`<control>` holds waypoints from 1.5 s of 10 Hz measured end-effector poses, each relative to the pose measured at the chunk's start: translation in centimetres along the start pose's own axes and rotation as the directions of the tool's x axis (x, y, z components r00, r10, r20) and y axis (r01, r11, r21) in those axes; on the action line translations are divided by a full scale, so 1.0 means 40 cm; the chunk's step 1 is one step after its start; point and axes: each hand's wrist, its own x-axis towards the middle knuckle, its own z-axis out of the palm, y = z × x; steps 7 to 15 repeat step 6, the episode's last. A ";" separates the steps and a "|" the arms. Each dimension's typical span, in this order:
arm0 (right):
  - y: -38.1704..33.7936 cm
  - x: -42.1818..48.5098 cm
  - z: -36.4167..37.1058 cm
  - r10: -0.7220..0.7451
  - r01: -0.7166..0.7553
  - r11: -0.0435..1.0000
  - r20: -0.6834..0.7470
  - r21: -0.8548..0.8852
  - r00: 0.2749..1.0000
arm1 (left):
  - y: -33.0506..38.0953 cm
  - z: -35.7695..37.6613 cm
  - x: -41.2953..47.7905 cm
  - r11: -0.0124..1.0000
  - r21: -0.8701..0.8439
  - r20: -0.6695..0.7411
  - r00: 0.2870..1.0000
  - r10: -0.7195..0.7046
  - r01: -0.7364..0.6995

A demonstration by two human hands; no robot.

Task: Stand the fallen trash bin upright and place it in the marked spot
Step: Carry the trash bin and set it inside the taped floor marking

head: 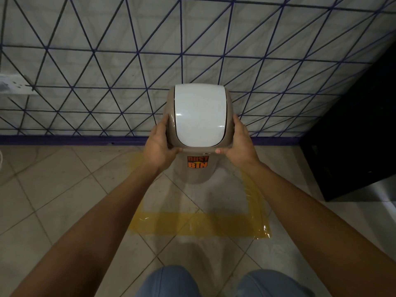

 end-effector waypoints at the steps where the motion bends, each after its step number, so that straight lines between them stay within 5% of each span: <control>1: -0.004 -0.001 -0.002 -0.005 0.005 1.000 -0.001 0.005 1.000 | 0.001 0.002 -0.007 1.000 0.027 -0.024 1.000 0.004 -0.003; 6: -0.048 -0.071 -0.064 -0.029 0.027 0.990 -0.016 -0.138 0.999 | 0.053 -0.023 -0.088 0.979 0.174 -0.087 0.989 0.121 -0.104; 15: -0.048 -0.071 -0.064 -0.029 0.027 0.990 -0.016 -0.138 0.999 | 0.053 -0.023 -0.088 0.979 0.174 -0.087 0.989 0.121 -0.104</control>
